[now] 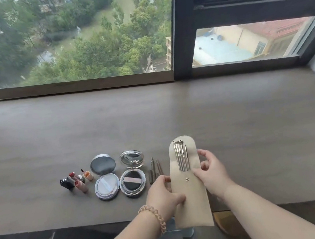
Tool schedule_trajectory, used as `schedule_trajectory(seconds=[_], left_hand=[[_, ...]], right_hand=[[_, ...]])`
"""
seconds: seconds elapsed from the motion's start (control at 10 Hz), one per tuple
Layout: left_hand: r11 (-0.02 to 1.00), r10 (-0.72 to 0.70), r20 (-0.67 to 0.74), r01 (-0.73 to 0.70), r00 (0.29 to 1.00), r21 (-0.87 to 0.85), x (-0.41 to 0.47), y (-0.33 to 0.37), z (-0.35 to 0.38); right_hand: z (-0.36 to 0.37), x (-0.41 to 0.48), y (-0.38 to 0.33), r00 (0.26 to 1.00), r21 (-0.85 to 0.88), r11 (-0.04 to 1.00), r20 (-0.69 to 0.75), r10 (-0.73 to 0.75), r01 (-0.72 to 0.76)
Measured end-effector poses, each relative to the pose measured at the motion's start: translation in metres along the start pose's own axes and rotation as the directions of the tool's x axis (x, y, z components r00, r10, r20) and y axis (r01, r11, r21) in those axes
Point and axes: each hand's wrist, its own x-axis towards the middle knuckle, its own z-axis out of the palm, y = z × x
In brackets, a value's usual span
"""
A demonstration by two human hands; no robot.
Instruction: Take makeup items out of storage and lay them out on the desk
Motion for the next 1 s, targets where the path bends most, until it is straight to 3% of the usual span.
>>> schedule_trajectory(seconds=[0.3, 0.5, 0.7, 0.8, 1.0], left_hand=[[0.984, 0.009, -0.099, 0.008, 0.995, 0.176, 0.021, -0.005, 0.009], [0.936, 0.021, -0.151, 0.034, 0.988, 0.352, 0.034, 0.000, 0.012], [0.869, 0.066, -0.162, 0.023, 0.985, 0.494, 0.035, 0.006, 0.013], [0.855, 0.071, -0.145, 0.014, 0.987, 0.518, 0.034, 0.007, 0.013], [0.853, 0.113, -0.172, -0.007, 0.978, 0.522, 0.030, 0.010, 0.013]], right_hand=[[0.014, 0.025, 0.016, 0.999, -0.254, 0.967, -0.024, -0.038, 0.031], [0.023, 0.034, 0.010, 0.996, -0.555, 0.828, 0.008, -0.093, 0.082], [0.027, 0.019, 0.011, 0.978, -0.743, 0.648, 0.038, -0.207, 0.166], [0.029, 0.012, 0.011, 0.967, -0.797, 0.560, 0.115, -0.228, 0.227], [0.019, 0.010, 0.006, 0.957, -0.762, 0.587, 0.154, -0.248, 0.274]])
